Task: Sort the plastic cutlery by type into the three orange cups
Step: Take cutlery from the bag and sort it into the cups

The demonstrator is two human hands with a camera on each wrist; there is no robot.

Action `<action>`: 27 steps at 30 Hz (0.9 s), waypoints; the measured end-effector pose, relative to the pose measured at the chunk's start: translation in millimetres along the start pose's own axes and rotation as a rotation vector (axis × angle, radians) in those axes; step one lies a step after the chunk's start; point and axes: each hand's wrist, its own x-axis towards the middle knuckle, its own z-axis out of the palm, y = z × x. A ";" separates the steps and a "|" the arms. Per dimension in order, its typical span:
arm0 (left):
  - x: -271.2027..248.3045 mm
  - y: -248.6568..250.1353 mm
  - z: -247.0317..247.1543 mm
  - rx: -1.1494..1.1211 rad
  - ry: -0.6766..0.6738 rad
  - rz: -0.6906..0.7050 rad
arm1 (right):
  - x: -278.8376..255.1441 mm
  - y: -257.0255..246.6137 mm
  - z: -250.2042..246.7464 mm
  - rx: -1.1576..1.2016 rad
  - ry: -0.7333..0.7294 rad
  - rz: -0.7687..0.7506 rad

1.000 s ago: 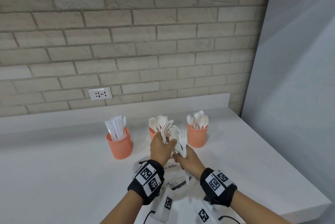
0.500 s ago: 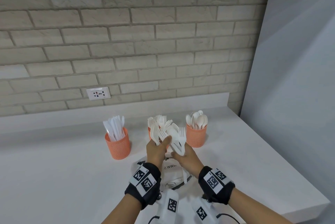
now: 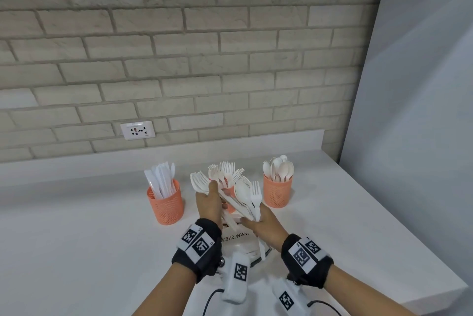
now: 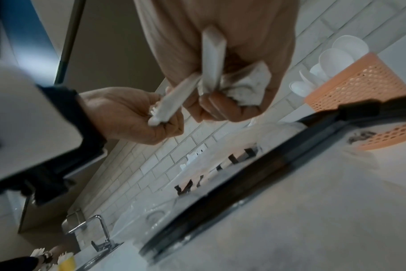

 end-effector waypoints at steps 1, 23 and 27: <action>3.7 0.8 -0.8 0.000 -0.001 -0.026 | -0.7 0.8 1.3 -0.009 -0.006 0.003; -39.6 -19.0 13.0 0.402 -0.360 0.090 | 6.0 4.5 1.6 -0.130 0.088 0.001; -40.0 -15.5 18.2 0.444 -0.376 0.048 | 3.2 4.0 -0.2 -0.130 0.091 0.007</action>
